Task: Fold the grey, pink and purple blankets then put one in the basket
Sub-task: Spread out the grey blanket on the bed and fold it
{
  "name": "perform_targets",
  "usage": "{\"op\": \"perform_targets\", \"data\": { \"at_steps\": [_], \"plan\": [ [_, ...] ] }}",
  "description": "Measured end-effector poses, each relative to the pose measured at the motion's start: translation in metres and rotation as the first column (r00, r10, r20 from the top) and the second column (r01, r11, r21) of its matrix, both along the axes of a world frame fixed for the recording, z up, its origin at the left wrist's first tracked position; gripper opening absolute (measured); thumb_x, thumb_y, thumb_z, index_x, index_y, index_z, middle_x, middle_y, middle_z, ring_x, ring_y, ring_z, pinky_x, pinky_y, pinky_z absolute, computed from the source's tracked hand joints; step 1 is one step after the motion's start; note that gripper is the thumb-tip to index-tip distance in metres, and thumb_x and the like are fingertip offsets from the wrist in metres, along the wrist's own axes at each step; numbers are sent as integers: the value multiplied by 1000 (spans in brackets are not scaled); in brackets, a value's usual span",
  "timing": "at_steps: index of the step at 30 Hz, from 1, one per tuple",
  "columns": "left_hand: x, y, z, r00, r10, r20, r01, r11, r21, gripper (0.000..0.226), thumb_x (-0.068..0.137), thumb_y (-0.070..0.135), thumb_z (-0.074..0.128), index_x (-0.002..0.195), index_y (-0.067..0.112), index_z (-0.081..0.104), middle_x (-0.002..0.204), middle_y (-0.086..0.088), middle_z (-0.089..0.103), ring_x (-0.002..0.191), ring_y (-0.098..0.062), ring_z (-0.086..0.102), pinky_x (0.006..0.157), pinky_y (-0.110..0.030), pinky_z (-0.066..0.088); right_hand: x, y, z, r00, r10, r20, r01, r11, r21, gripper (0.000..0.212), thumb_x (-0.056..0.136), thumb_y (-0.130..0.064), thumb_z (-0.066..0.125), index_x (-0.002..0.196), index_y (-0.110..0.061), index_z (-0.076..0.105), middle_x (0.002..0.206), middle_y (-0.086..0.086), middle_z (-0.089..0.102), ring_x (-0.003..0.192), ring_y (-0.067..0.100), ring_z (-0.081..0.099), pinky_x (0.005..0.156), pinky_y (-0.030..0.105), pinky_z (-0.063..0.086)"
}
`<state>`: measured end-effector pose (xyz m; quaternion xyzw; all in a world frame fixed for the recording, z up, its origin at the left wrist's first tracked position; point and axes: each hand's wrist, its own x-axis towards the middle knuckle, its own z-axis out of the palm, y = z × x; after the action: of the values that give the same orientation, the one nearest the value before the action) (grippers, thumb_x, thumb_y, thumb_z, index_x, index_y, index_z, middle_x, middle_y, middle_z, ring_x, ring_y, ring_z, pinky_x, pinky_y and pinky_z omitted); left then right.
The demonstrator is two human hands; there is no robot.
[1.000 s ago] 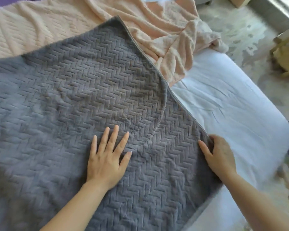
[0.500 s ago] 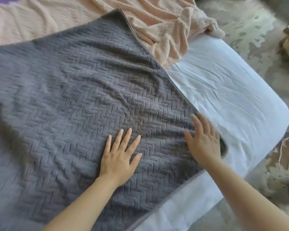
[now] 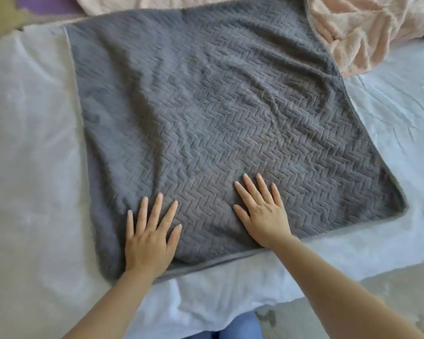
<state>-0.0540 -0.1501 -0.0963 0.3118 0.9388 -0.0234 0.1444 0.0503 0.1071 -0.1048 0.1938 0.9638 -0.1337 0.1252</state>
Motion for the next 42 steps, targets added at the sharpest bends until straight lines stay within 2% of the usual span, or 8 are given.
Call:
{"op": "perform_targets", "data": {
  "at_steps": [4,8,12,19,25,32,37,42],
  "plan": [
    [19,-49,7,934,356,27,-357,934,28,70,90,64,18,146,26,36,153,-13,32,138,-38,31,108,-59,22,20,-22,-4,999,-26,40,24,998,62,56,99,-50,25,151,-31,17,160,-8,11,146,14,-1,120,40,4],
    [20,-65,12,727,671,142,-685,701,198,83,84,54,60,146,6,31,145,-25,36,127,-47,38,99,-59,33,9,-34,4,994,-103,24,103,995,-7,59,96,-55,18,151,-38,7,159,-12,0,147,13,-7,119,38,-4],
    [-7,-71,19,534,714,453,-844,413,342,61,87,37,65,129,-1,44,122,-20,54,111,-37,53,84,-40,45,-25,-67,6,1000,25,3,-25,1000,-19,61,94,-61,10,150,-39,0,157,-16,-9,147,14,-12,119,38,-9],
    [-14,-88,36,405,630,663,-905,175,387,34,83,33,70,90,2,58,85,-11,63,80,-30,60,62,-35,45,-5,-93,-8,983,131,126,-140,988,66,68,90,-63,-1,151,-32,-9,155,-10,-20,143,16,-23,117,40,-11],
    [-19,-39,89,606,473,639,-769,144,623,22,88,27,65,82,7,55,67,-4,50,52,-2,40,48,-12,34,21,-66,9,948,294,119,-282,953,-106,62,94,-62,13,150,-41,-2,156,-18,-13,147,11,-14,118,33,-8],
    [-15,92,132,764,187,617,-645,230,729,26,85,12,66,97,35,60,91,15,65,80,8,58,72,-5,43,41,38,45,933,-289,-214,221,931,-292,37,95,-22,56,131,-12,57,140,4,52,137,24,37,113,39,29],
    [23,222,116,768,82,635,-619,351,702,18,87,13,62,103,20,64,97,9,64,91,-4,59,77,-13,44,69,137,70,723,-683,-100,498,617,-610,22,93,-25,58,112,-17,66,104,0,67,88,16,61,79,32,46],
    [96,345,93,791,-70,608,-480,545,688,24,87,14,60,111,14,65,103,3,67,95,-10,60,78,-13,39,104,221,76,517,-854,-63,473,346,-811,15,92,-14,58,95,-3,69,83,6,74,81,17,70,73,25,56]
  ]
}}
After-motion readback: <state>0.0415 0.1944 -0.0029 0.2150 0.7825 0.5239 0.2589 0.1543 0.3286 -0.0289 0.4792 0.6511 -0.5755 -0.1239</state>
